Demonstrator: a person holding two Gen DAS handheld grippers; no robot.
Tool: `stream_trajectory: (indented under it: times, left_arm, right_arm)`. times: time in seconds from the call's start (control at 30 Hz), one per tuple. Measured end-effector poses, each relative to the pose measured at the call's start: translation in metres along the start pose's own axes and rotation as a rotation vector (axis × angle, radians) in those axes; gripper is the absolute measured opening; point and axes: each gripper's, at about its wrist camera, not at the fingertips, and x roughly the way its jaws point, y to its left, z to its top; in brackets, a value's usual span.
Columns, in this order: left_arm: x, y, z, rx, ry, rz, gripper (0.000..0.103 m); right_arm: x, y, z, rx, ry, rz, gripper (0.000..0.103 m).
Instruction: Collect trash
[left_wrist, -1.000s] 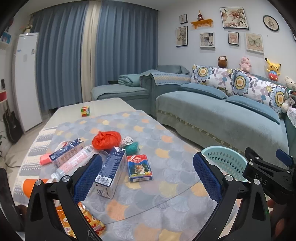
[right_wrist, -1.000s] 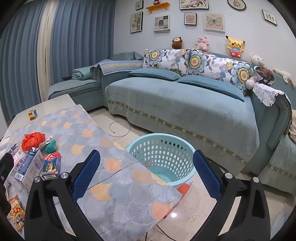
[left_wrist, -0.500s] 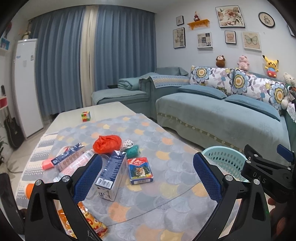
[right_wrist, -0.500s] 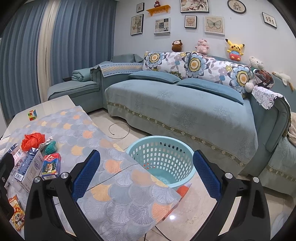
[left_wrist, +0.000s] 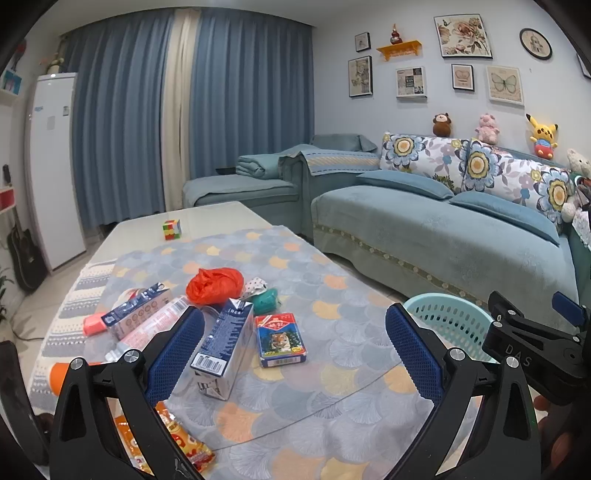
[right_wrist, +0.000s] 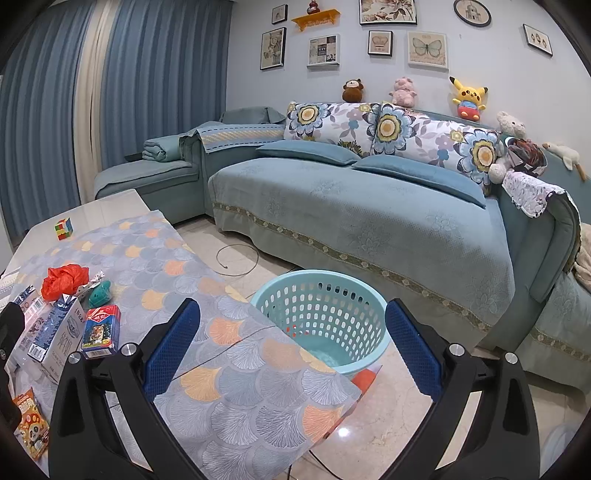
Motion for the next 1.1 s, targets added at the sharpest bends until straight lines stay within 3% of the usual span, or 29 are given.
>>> stream_trajectory:
  times: [0.53,0.73,0.83,0.97,1.1]
  left_arm:
    - [0.001,0.001,0.001,-0.004,0.001,0.004,0.095]
    - [0.0,0.017,0.001,-0.053,0.019,-0.004,0.095]
    - [0.0,0.037,0.001,-0.11,0.03,0.003,0.095]
    - [0.003,0.077,0.0,-0.222,0.06,-0.006,0.095]
    - [0.0,0.113,-0.009,-0.289,0.082,0.034,0.095]
  right_arm:
    - [-0.003,0.004,0.001,-0.026,-0.024,-0.022,0.095]
    - [-0.002,0.012,0.002,-0.052,-0.036,0.004,0.095]
    - [-0.003,0.019,0.006,-0.081,-0.057,0.063,0.094]
    - [-0.003,0.035,0.014,-0.129,-0.081,0.171,0.085]
    - [0.008,0.063,0.03,-0.176,-0.073,0.312,0.074]
